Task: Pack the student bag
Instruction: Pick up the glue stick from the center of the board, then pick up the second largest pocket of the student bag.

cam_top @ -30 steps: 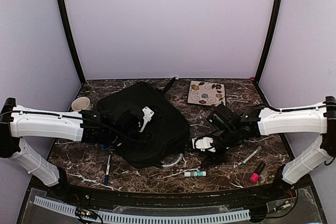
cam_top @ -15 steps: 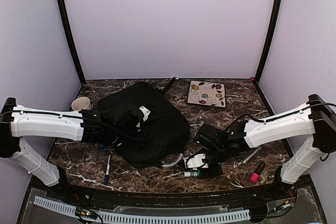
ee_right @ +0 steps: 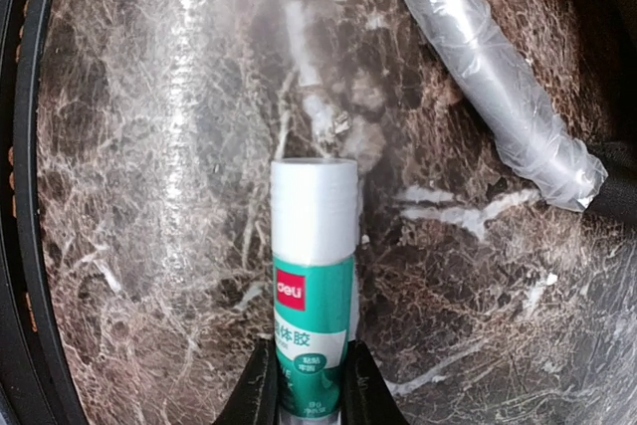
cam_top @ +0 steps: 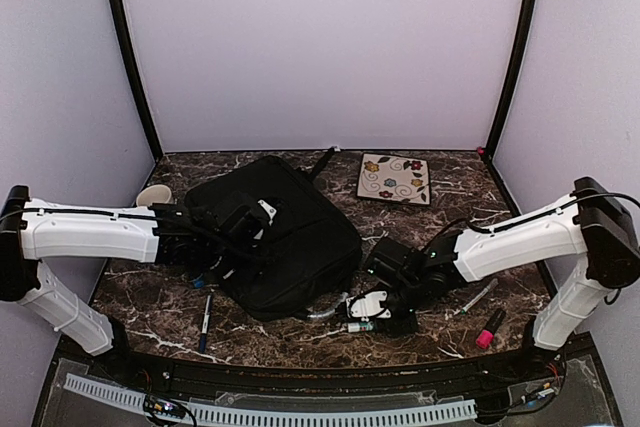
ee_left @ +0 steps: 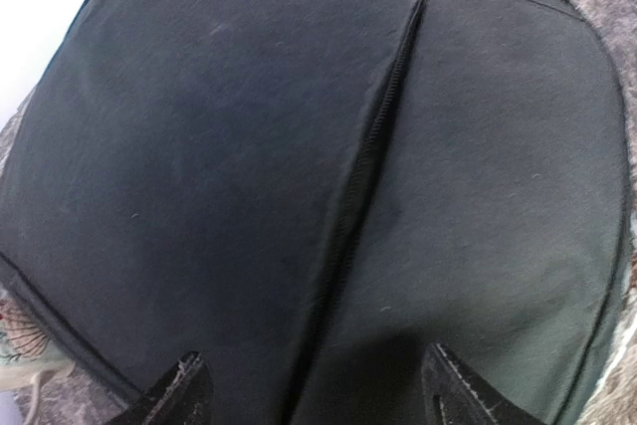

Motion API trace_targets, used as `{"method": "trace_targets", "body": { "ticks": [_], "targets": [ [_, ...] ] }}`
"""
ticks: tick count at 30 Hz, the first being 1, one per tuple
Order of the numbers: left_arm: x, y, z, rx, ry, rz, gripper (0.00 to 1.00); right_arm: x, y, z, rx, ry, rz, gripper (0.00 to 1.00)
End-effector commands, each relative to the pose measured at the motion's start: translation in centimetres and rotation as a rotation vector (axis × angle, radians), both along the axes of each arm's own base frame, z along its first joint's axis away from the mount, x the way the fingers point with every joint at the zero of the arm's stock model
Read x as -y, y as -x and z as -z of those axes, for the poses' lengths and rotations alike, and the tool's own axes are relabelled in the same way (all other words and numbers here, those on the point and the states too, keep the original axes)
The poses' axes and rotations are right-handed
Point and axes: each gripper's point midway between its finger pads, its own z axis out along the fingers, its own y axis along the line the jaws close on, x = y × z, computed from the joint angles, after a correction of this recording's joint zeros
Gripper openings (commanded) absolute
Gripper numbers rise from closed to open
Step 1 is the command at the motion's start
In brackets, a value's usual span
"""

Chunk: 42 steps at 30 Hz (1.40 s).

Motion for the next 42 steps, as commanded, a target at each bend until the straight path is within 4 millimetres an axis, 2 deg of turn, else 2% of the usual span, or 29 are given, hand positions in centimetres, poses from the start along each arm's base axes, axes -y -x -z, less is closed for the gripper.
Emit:
{"method": "trace_targets", "body": {
  "ticks": [1, 6, 9, 11, 15, 18, 22, 25, 28, 32, 35, 38, 42],
  "targets": [
    [-1.9, -0.8, -1.8, 0.024, -0.071, -0.028, 0.76, 1.4, -0.7, -0.2, 0.001, 0.006, 0.017, 0.06],
    [-2.4, -1.7, -1.6, 0.013, -0.113, -0.016, 0.80, 2.0, -0.8, -1.2, -0.021, -0.059, 0.020, 0.04],
    [-2.3, -2.4, -1.3, 0.020, -0.153, -0.007, 0.80, 1.8, -0.5, -1.0, -0.058, -0.078, 0.033, 0.05],
    [-1.9, -2.8, -0.9, 0.016, -0.181, 0.008, 0.80, 1.8, -1.0, -0.7, -0.043, -0.063, 0.044, 0.05],
    [-1.0, -3.4, 0.6, -0.007, -0.237, 0.036, 0.80, 1.6, -0.9, -0.8, -0.044, -0.072, 0.039, 0.05],
    [-1.4, -4.4, 1.8, 0.008, -0.316, 0.005, 0.79, 1.7, -0.8, -0.6, -0.052, -0.065, 0.041, 0.05],
    [-2.7, -6.0, 1.0, 0.077, -0.421, -0.095, 0.68, 1.7, -0.8, -0.7, -0.048, -0.071, 0.042, 0.05],
    [-3.2, -7.0, -1.2, 0.160, -0.442, -0.144, 0.52, 1.6, -1.0, -1.0, -0.040, -0.081, 0.046, 0.05],
    [-2.7, -7.8, -4.1, 0.236, -0.408, -0.135, 0.37, 1.7, -1.0, -1.2, -0.036, -0.082, 0.045, 0.04],
    [-1.7, -8.6, -8.1, 0.312, -0.331, -0.091, 0.25, 1.3, -1.4, -3.5, 0.006, -0.121, 0.026, 0.03],
    [-1.6, -9.3, -9.3, 0.294, -0.255, -0.071, 0.21, 0.5, -2.6, -7.0, 0.064, -0.183, 0.023, 0.03],
    [-0.7, -9.2, -8.6, 0.236, -0.182, -0.012, 0.31, -0.3, -3.7, -10.1, 0.092, -0.253, 0.037, 0.02],
    [0.1, -8.9, -6.0, 0.174, -0.191, 0.029, 0.37, -0.7, -4.6, -12.1, 0.106, -0.302, 0.057, 0.01]
  ]
}}
